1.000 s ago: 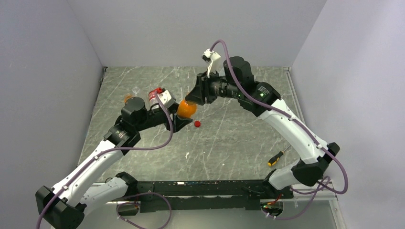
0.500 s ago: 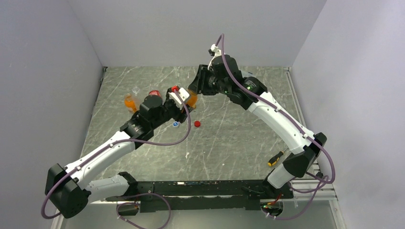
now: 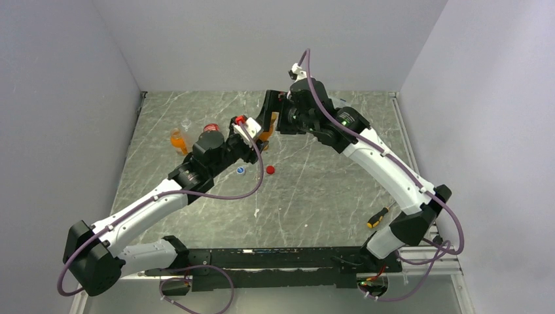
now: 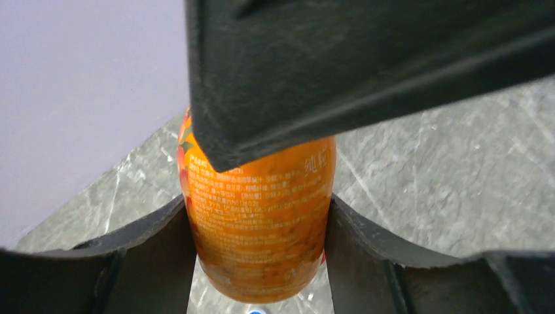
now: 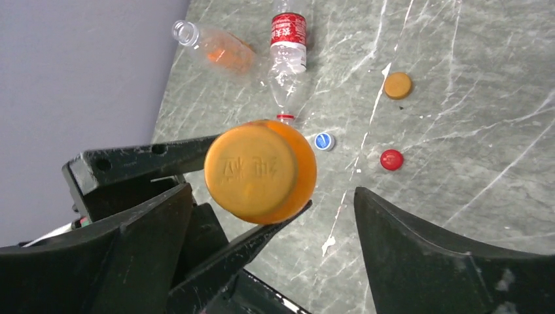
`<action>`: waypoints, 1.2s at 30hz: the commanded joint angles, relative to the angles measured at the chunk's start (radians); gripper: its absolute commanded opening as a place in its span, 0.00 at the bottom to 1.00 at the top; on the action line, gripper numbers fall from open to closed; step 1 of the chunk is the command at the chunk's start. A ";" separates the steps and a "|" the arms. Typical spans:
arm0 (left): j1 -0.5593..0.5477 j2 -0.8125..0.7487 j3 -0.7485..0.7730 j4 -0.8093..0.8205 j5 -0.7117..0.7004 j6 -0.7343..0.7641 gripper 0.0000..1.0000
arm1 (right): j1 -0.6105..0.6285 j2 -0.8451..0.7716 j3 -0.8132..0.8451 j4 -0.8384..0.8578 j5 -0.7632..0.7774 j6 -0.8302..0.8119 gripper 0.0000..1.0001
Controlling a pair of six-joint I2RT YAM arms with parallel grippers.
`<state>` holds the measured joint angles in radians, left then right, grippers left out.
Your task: Screw on the bottle caps
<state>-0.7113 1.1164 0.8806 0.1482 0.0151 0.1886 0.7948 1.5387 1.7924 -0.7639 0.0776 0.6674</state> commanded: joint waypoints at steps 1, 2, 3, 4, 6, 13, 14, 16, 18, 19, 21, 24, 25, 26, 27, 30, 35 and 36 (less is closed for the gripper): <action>0.001 -0.032 -0.026 0.046 0.038 -0.063 0.00 | 0.011 -0.128 0.065 -0.001 0.007 -0.079 0.99; 0.005 -0.034 -0.028 0.037 0.066 -0.072 0.00 | 0.011 -0.151 0.058 0.005 0.002 -0.114 1.00; 0.011 -0.036 -0.026 0.023 0.102 -0.082 0.00 | 0.011 -0.176 0.043 0.019 -0.004 -0.146 1.00; 0.018 -0.038 -0.022 0.009 0.169 -0.094 0.00 | 0.009 -0.206 0.019 0.045 -0.032 -0.192 1.00; 0.044 -0.039 -0.010 -0.024 0.302 -0.119 0.00 | 0.003 -0.252 -0.017 0.076 -0.129 -0.300 1.00; 0.160 -0.078 0.021 -0.080 0.855 -0.182 0.00 | -0.004 -0.353 -0.109 0.024 -0.419 -0.599 0.98; 0.166 -0.078 0.032 -0.098 0.922 -0.209 0.00 | -0.008 -0.363 -0.123 0.027 -0.452 -0.615 0.97; 0.171 -0.079 0.042 -0.115 1.027 -0.232 0.00 | -0.016 -0.372 -0.137 0.031 -0.537 -0.640 0.93; 0.173 -0.083 0.047 -0.118 1.093 -0.251 0.00 | -0.020 -0.378 -0.147 0.036 -0.577 -0.652 0.91; 0.173 -0.086 0.045 -0.110 1.123 -0.265 0.00 | -0.021 -0.378 -0.149 0.035 -0.592 -0.657 0.90; 0.173 -0.092 0.042 -0.105 1.152 -0.283 0.00 | -0.023 -0.377 -0.156 0.041 -0.632 -0.658 0.87; 0.173 -0.099 0.041 -0.111 1.183 -0.293 0.00 | -0.023 -0.368 -0.166 0.052 -0.686 -0.658 0.83; 0.173 -0.099 0.045 -0.119 1.193 -0.291 0.00 | -0.023 -0.360 -0.168 0.052 -0.689 -0.658 0.81; 0.173 -0.099 0.047 -0.128 1.200 -0.286 0.00 | -0.023 -0.356 -0.168 0.051 -0.691 -0.658 0.81; 0.174 -0.101 0.049 -0.135 1.206 -0.284 0.00 | -0.024 -0.350 -0.169 0.052 -0.693 -0.658 0.81; 0.173 -0.102 0.052 -0.147 1.211 -0.274 0.00 | -0.024 -0.337 -0.167 0.057 -0.702 -0.658 0.80; 0.173 -0.108 0.051 -0.144 1.213 -0.284 0.00 | -0.024 -0.309 -0.156 0.049 -0.712 -0.658 0.77; 0.173 -0.108 0.049 -0.144 1.212 -0.285 0.00 | -0.024 -0.306 -0.155 0.045 -0.711 -0.658 0.76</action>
<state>-0.5423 1.0355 0.8875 -0.0101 1.1812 -0.0906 0.7734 1.2240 1.6218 -0.7544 -0.6041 0.0284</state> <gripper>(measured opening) 0.647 0.770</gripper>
